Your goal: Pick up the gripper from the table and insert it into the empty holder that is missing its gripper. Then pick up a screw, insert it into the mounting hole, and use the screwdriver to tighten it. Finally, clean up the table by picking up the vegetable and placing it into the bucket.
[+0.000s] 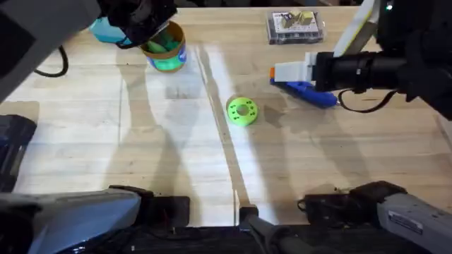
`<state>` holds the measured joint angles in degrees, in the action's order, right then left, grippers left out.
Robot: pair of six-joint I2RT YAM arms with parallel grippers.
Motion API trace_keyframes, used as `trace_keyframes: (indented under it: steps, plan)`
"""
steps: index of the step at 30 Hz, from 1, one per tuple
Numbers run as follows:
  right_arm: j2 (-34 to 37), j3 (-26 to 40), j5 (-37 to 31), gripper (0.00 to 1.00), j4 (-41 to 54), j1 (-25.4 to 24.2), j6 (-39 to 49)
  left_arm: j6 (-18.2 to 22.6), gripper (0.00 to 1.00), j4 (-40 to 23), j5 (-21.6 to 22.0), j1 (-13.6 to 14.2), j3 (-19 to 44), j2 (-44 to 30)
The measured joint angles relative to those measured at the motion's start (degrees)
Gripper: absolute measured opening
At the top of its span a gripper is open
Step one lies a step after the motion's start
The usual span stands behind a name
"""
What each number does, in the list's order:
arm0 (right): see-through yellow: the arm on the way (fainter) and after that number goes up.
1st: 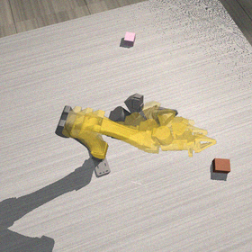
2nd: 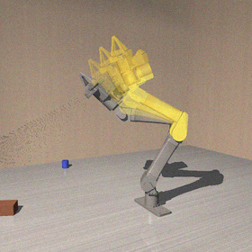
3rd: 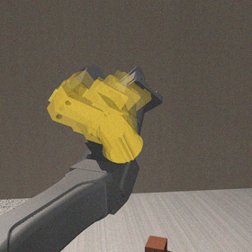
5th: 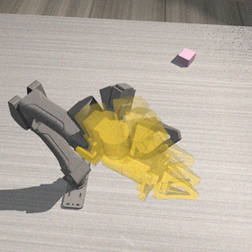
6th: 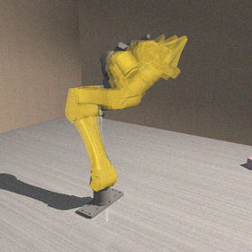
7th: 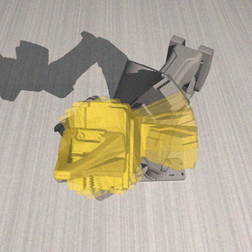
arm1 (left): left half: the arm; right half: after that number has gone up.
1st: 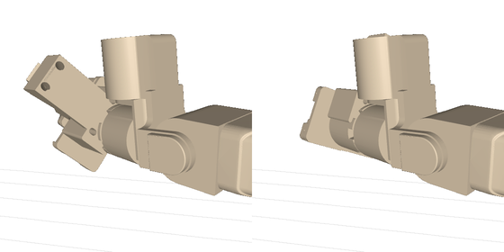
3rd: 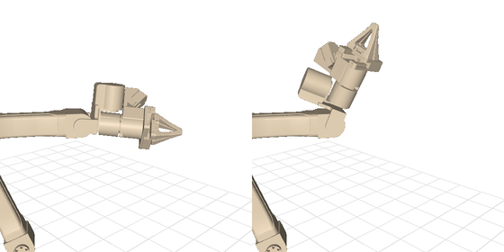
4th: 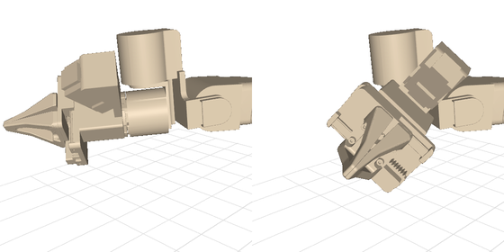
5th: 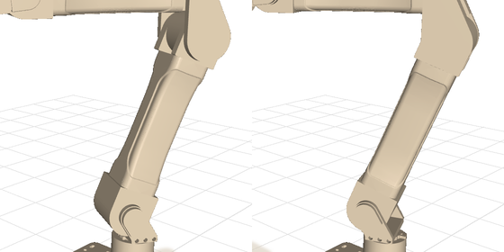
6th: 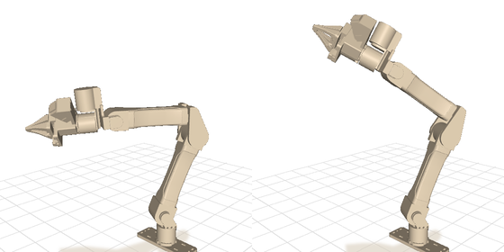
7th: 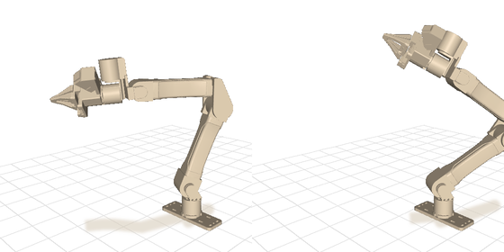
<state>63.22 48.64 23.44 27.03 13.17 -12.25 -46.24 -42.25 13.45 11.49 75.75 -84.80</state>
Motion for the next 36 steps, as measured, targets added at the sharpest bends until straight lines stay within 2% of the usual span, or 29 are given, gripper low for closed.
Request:
trace_keyframes:
  steps: [7, 8, 10, 13, 14, 15, 21, 24, 28, 31, 36]
  plan:
    - [0.0, 0.0, 0.0, 0.987, 0.1, 0.0, 0.0, 0.2, 0.019, 5.8, 0.7, -3.4, 0.0, -8.0]
    - [0.0, 0.0, 0.0, 0.987, 0.1, 0.0, 0.0, 0.5, 0.064, 6.1, 0.7, -3.7, 0.0, -8.8]
    - [0.0, 0.0, 0.0, 0.987, 0.1, 0.0, -0.1, 0.8, 0.346, 6.3, 1.0, -4.1, 0.0, -9.7]
    - [0.0, 0.0, 0.0, 0.987, 0.1, 0.0, -0.2, 1.5, 0.827, 6.5, 1.0, -4.1, 0.0, -9.6]
    - [0.0, 0.0, 0.0, 0.987, 0.1, 0.0, -0.2, 1.6, 0.928, 6.4, 1.0, -4.1, 0.0, -9.4]
    - [0.0, 0.0, 0.0, 0.987, 0.3, 0.0, -0.4, 1.8, 0.969, 6.1, 1.0, -4.1, 0.0, -9.2]
    - [0.0, 0.0, 0.6, 0.987, 0.0, 0.0, -0.8, 2.5, 0.99, -0.7, 1.0, -4.1, 0.0, -4.9]
    - [0.0, 1.3, 0.9, 0.987, 4.0, 0.0, 0.2, 3.8, 0.992, -6.6, 1.0, -4.1, 0.0, 1.0]
    - [0.0, 7.6, 1.0, 0.987, 12.2, 0.0, 3.6, 7.8, 0.992, -15.7, 1.0, -3.5, 0.1, 11.8]
    - [0.0, 13.2, 1.0, 0.987, 18.1, 0.0, 5.9, 11.7, 0.991, -22.4, 1.0, -1.5, 0.2, 19.7]
    - [-0.6, 20.1, -1.3, 0.987, 26.6, 0.0, 8.0, 15.8, 0.991, -32.0, 0.9, 4.4, 0.3, 29.3]
